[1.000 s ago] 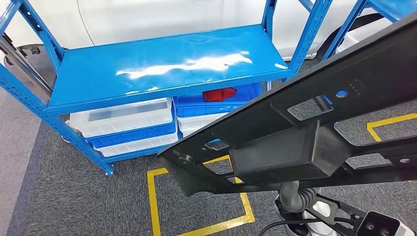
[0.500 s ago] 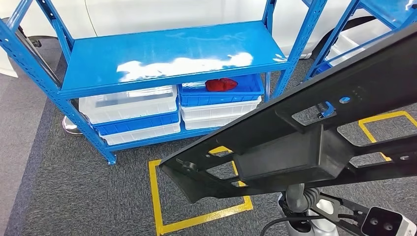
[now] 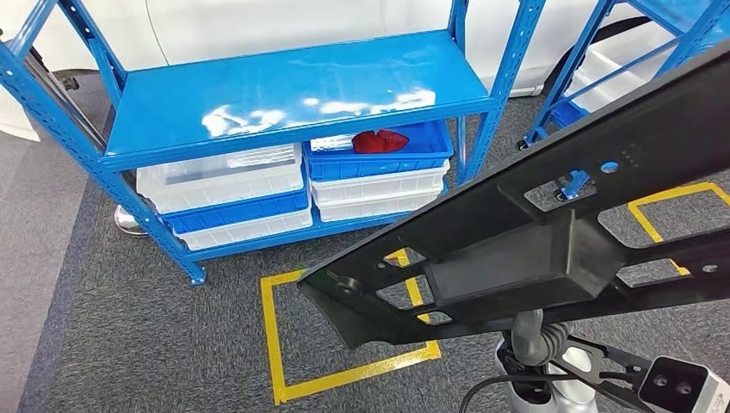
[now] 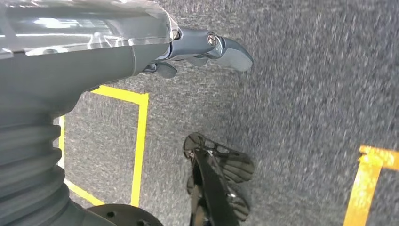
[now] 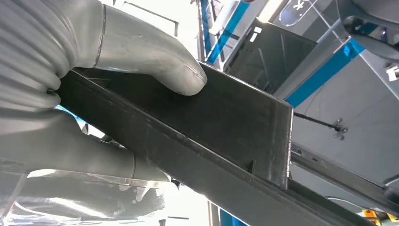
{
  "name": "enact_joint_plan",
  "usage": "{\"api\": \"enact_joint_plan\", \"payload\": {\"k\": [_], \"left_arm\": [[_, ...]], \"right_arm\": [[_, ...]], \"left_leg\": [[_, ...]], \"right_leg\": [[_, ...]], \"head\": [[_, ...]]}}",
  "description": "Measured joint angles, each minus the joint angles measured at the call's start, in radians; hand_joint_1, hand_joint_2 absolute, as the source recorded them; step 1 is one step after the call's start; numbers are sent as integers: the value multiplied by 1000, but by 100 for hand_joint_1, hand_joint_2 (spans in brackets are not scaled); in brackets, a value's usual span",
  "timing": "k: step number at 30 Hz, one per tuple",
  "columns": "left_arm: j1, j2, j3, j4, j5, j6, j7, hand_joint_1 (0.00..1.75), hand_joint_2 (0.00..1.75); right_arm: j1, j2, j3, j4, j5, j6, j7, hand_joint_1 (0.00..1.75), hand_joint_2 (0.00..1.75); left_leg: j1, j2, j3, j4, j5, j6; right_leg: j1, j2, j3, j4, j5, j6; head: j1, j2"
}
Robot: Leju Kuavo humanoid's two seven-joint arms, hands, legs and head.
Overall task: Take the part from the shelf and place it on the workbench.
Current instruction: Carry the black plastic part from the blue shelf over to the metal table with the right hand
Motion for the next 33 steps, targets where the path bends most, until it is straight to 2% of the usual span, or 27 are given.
{"api": "enact_joint_plan", "payload": {"k": [2, 3, 4, 7, 8, 10, 12, 13, 14, 15, 16, 18, 19, 20, 21, 24, 28, 30, 31, 32, 33], "left_arm": [[-1, 3, 0, 0, -2, 2, -5, 0, 175], [-2, 5, 0, 0, -4, 2, -7, 0, 175], [-2, 6, 0, 0, -6, 3, -9, 0, 175], [-2, 7, 0, 0, -11, 3, -10, 0, 175], [-2, 7, 0, 0, -11, 3, -10, 0, 175], [-3, 7, 0, 0, -11, 3, -10, 0, 175], [-3, 7, 0, 0, -12, 3, -10, 0, 175], [-3, 7, 0, 0, -12, 3, -10, 0, 175], [-2, 7, 0, 0, -11, 4, -10, 0, 175], [-2, 7, 0, 0, -11, 4, -11, 0, 175], [-2, 7, 0, 0, -11, 4, -12, 0, 175], [-2, 6, 0, 0, -11, 6, -15, 0, 175], [-2, 6, 0, 0, -12, 8, -17, 0, 175], [-2, 6, 0, 0, -14, 10, -18, 0, 175], [-2, 5, 0, 0, -17, 13, -19, 0, 175], [-4, 6, -1, 0, -26, 17, -19, 0, 175], [-5, 6, -2, 0, -29, 17, -19, 0, 175], [-4, 6, -3, 0, -30, 21, -20, 0, 175], [-2, 6, -3, 0, -31, 23, -22, 0, 175], [0, 6, -4, 0, -35, 26, -25, 0, 175], [2, 6, -6, 0, -40, 28, -28, 0, 175]], "right_arm": [[1, 2, -4, -1, 8, -7, 0, 175, 175], [3, 2, -6, -2, 14, -15, 0, 175, 175], [5, 3, -7, -3, 20, -24, 0, 175, 175], [11, 2, -7, -6, 25, -41, 0, 175, 175], [12, 2, -8, -8, 25, -43, 0, 175, 175], [14, 2, -8, -10, 25, -44, 0, 175, 175], [19, 2, -10, -10, 25, -49, 0, 175, 175], [23, 1, -11, -10, 25, -54, 0, 175, 175], [27, 0, -12, -10, 25, -61, 0, 175, 175], [30, -2, -12, -12, 25, -66, 0, 175, 175], [31, -4, -12, -15, 25, -72, 0, 175, 175], [31, -11, -12, -25, 24, -80, 0, 175, 175], [31, -15, -13, -30, 22, -82, 0, 175, 175], [31, -17, -15, -35, 20, -82, 0, 175, 175], [31, -19, -17, -38, 17, -81, 0, 175, 175], [30, -21, -25, -43, 11, -75, 0, 175, 175], [30, -21, -26, -44, 11, -74, 0, 175, 175], [26, -20, -27, -44, 11, -68, 0, 175, 175], [23, -20, -27, -43, 11, -65, 0, 175, 175], [19, -14, -27, -36, 18, -67, 0, 175, 175], [17, -7, -26, -29, 25, -73, 0, 175, 175]], "left_leg": [[2, 0, 75, -128, 44, 2], [1, -1, 104, -181, 59, 7], [0, -2, 118, -211, 62, 13], [-1, -3, 109, -220, 67, 33], [1, -3, 104, -221, 72, 41], [2, 2, 95, -224, 82, 55], [0, 8, 84, -224, 89, 61], [-1, 12, 80, -223, 91, 61], [-3, 17, 78, -222, 93, 61], [-4, 22, 77, -222, 94, 60], [-5, 28, 77, -221, 94, 59], [-8, 40, 78, -220, 95, 55], [-10, 47, 77, -219, 95, 50], [-11, 55, 76, -219, 96, 46], [-12, 64, 76, -219, 97, 41], [-14, 80, 75, -219, 92, 28], [-14, 77, 74, -217, 89, 26], [-11, 45, 52, -160, 49, 22], [-9, 27, 27, -100, 15, 19], [-8, 8, 10, -55, 0, 17], [-6, -3, 13, -53, 10, 17]], "right_leg": [[1, 0, -7, 10, -1, 5], [2, 1, -11, 15, 0, 9], [4, 1, -14, 20, 1, 15], [4, 3, -24, 27, 7, 32], [3, 4, -32, 40, -4, 38], [0, 7, -70, 124, -62, 48], [-2, 7, -126, 258, -129, 54], [-3, 7, -143, 303, -143, 56], [-3, 7, -141, 312, -138, 55], [-3, 5, -119, 279, -115, 53], [-2, -2, -79, 210, -82, 48], [7, -40, -5, 70, -37, 33], [13, -54, 13, 30, -27, 26], [18, -59, 16, 16, -28, 21], [20, -50, 11, 15, -25, 17], [10, -28, 9, 3, -12, 4], [6, -25, 11, -1, -9, 1], [6, -16, 8, -2, -5, -4], [6, -8, 5, -3, -2, -7], [6, 12, 0, 0, 1, -9], [6, 31, -5, 5, 3, -8]], "head": [[0, 0], [0, 0], [0, 0], [0, 0], [0, 0], [0, 0], [0, 0], [0, 0], [0, 0], [0, 0], [0, 0], [0, 0], [0, 0], [0, 0], [0, 0], [0, 0], [0, 0], [0, 0], [0, 0], [0, 0], [0, 0]]}}
